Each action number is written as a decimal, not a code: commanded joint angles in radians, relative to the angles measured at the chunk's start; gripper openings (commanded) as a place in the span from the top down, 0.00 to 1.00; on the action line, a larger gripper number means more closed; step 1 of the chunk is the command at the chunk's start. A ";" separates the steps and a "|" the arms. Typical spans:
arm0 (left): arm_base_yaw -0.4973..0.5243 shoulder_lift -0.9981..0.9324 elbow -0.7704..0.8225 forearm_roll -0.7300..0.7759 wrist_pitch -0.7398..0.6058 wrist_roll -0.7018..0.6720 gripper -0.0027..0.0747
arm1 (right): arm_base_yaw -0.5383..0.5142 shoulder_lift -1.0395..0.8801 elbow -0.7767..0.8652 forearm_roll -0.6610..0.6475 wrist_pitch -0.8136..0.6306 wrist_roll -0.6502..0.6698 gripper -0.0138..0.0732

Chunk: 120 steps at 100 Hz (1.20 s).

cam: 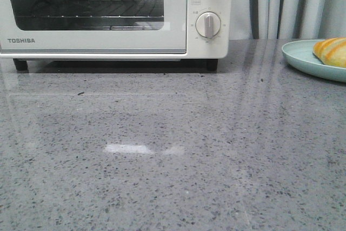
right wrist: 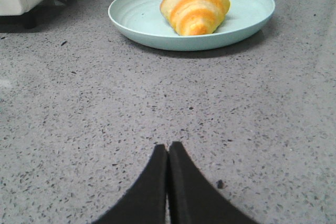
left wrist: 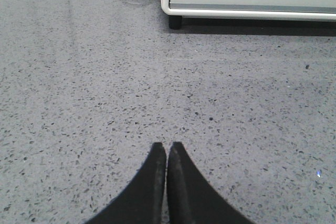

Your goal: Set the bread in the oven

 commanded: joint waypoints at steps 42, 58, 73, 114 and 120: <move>0.002 -0.028 0.023 0.000 -0.053 -0.012 0.99 | -0.004 -0.012 0.012 -0.005 -0.033 -0.008 0.91; 0.002 -0.028 0.023 0.000 -0.053 -0.012 0.99 | -0.004 -0.012 0.012 -0.005 -0.033 -0.008 0.91; 0.002 -0.028 0.023 0.000 -0.053 -0.012 0.99 | -0.004 -0.012 0.012 -0.011 -0.033 -0.008 0.91; 0.002 -0.028 0.023 -0.184 -0.152 -0.012 0.99 | -0.004 -0.012 0.012 -0.134 -0.507 -0.008 0.91; 0.002 -0.028 0.023 -0.452 -0.202 -0.012 0.99 | -0.004 -0.012 0.012 -0.079 -0.642 -0.006 0.91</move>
